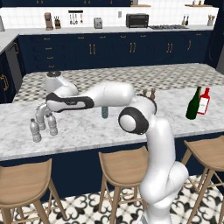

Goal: Move the plastic bottles in the middle to the plastics group, and the glass bottles in the middle to the glass group.

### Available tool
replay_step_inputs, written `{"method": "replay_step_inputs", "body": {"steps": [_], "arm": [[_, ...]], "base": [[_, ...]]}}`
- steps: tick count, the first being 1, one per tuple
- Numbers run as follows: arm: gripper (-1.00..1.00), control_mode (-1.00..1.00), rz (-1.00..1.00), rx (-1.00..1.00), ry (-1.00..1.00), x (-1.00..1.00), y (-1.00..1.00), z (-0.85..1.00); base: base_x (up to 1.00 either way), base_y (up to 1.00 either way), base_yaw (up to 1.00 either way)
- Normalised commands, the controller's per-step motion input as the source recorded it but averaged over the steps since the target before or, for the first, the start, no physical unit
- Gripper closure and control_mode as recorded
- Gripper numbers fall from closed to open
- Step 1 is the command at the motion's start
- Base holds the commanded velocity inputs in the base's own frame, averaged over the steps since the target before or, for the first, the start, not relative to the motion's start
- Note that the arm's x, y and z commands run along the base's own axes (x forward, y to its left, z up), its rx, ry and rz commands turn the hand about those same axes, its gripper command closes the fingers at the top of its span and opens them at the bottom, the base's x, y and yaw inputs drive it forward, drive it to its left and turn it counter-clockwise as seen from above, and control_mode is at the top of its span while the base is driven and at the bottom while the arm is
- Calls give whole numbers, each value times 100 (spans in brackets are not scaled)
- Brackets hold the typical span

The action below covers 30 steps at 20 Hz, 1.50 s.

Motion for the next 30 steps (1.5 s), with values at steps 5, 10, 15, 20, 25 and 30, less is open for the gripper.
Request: {"method": "replay_step_inputs", "body": {"steps": [5, 10, 15, 20, 25, 30], "arm": [[-100, -100, -4, 0, 0, -13, -69, 14], [-100, -100, -11, 3, -9, -9, -98, 0], [-100, -100, -13, 4, -8, -6, -100, 0], [-100, -100, -15, 0, 0, 0, -100, 0], [-100, -100, -17, 0, 0, 2, -100, 6], [-100, -100, -19, 0, 5, 34, -87, 28]], "base": [[0, 0, 0], [0, 0, 0], [0, 0, 0], [0, 0, 0], [0, 0, 0], [0, 0, 0]]}}
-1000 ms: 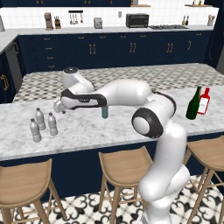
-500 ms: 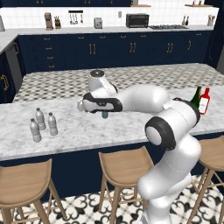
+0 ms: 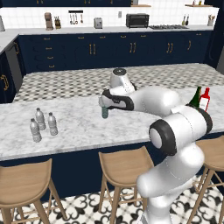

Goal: Move the plastic bottles in the middle to the plastics group, and the glass bottles in the middle to the glass group.

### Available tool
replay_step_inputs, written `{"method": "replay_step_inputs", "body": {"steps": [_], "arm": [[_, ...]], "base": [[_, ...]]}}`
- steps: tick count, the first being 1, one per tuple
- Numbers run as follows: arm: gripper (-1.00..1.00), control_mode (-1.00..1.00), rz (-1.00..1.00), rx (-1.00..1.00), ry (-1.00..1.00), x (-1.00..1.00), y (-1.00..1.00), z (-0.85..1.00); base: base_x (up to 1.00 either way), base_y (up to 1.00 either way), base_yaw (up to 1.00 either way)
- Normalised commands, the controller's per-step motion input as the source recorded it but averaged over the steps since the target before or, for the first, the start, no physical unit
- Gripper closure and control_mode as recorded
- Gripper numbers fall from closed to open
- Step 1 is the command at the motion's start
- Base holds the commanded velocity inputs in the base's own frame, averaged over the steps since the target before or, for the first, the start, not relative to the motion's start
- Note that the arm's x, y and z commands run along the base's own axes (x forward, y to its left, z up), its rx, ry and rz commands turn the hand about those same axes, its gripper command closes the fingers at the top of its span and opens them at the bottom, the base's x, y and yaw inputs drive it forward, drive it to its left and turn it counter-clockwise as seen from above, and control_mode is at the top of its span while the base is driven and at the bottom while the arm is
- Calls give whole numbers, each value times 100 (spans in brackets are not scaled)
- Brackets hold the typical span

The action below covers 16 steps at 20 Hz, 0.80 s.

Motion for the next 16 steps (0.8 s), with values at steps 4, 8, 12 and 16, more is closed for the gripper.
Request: {"method": "replay_step_inputs", "body": {"steps": [4, 8, 12, 16], "arm": [[-100, -100, -12, 0, 7, 45, -29, 3], [-100, -100, 0, 0, 8, 44, 0, 0], [-100, -100, 4, 2, 10, 44, 0, -18], [-100, -100, 8, 6, 4, 19, 3, -36]], "base": [[0, 0, 0], [0, 0, 0], [0, 0, 0], [0, 0, 0]]}}
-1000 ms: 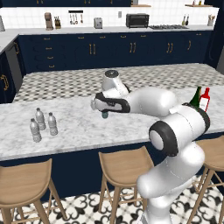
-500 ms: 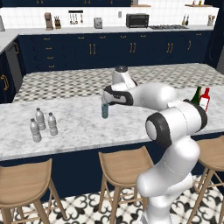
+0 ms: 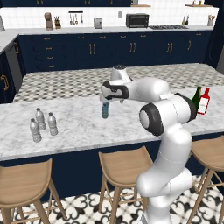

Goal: Move the plastic bottles in the middle to the plastics group, and the glass bottles in the middle to the glass group.

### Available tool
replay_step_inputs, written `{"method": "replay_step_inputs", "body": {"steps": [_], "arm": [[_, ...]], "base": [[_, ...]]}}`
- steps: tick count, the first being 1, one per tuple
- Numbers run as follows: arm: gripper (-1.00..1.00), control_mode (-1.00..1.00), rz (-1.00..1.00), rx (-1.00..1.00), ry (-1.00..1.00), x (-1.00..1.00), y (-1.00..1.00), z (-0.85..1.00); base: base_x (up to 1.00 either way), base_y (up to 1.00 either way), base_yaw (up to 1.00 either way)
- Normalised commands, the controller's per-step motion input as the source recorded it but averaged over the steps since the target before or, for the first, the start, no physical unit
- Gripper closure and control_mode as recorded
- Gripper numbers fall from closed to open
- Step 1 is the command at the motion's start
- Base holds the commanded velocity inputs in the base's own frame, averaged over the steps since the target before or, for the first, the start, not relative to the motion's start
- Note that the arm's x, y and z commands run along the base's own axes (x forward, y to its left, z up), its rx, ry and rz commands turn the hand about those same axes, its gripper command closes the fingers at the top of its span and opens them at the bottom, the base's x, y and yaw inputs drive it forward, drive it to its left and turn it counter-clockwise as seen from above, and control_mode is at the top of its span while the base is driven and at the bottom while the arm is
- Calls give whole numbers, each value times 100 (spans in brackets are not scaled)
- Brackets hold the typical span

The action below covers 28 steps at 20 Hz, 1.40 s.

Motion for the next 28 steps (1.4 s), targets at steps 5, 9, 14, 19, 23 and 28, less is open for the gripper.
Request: {"method": "replay_step_inputs", "body": {"steps": [5, 9, 14, 19, 23, 28], "arm": [[-100, -100, 9, 7, 4, 0, 7, -1], [-100, -100, 7, 2, 0, 12, 37, 0], [-100, -100, 0, 0, 0, 34, 2, -4], [-100, -100, 2, 0, 0, 34, 0, -26], [-100, -100, 1, -1, 0, 25, 2, -51], [-100, -100, 0, 0, -1, 21, 7, 13]], "base": [[0, 0, 0], [0, 0, 0], [0, 0, 0], [0, 0, 0], [0, 0, 0], [0, 0, 0]]}}
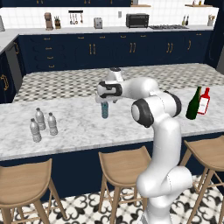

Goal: Move the plastic bottles in the middle to the plastics group, and the glass bottles in the middle to the glass group.

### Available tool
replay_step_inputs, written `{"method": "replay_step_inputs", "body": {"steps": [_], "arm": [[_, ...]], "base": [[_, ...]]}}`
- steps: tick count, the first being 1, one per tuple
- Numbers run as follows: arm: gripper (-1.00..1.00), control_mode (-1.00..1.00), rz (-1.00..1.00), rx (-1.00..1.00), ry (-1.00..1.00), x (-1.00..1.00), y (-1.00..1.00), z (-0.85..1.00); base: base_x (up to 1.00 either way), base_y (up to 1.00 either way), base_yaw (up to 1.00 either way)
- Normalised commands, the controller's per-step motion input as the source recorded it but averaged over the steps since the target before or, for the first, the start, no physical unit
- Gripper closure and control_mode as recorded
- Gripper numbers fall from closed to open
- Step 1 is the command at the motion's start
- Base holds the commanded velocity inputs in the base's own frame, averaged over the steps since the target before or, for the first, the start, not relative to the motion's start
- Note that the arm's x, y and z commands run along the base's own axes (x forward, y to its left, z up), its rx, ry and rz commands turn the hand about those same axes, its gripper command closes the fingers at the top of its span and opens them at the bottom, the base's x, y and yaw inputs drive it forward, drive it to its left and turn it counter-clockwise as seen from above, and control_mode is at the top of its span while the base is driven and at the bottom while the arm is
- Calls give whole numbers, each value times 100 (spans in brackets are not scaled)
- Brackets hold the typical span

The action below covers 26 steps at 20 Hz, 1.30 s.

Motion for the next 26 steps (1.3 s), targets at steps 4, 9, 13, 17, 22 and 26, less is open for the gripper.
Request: {"method": "replay_step_inputs", "body": {"steps": [4, 9, 13, 17, 22, 26], "arm": [[-100, -100, 0, 0, -4, 3, 5, 31], [-100, -100, 0, 0, -1, 8, 1, 9], [-100, -100, 0, 0, 0, 0, 1, -10], [-100, -100, 0, 0, 0, 19, 14, -15], [-100, -100, 0, 0, 0, 23, 8, -13], [-100, -100, 0, 0, 0, 20, 0, -6]], "base": [[0, 0, 0], [0, 0, 0], [0, 0, 0], [0, 0, 0], [0, 0, 0], [0, 0, 0]]}}
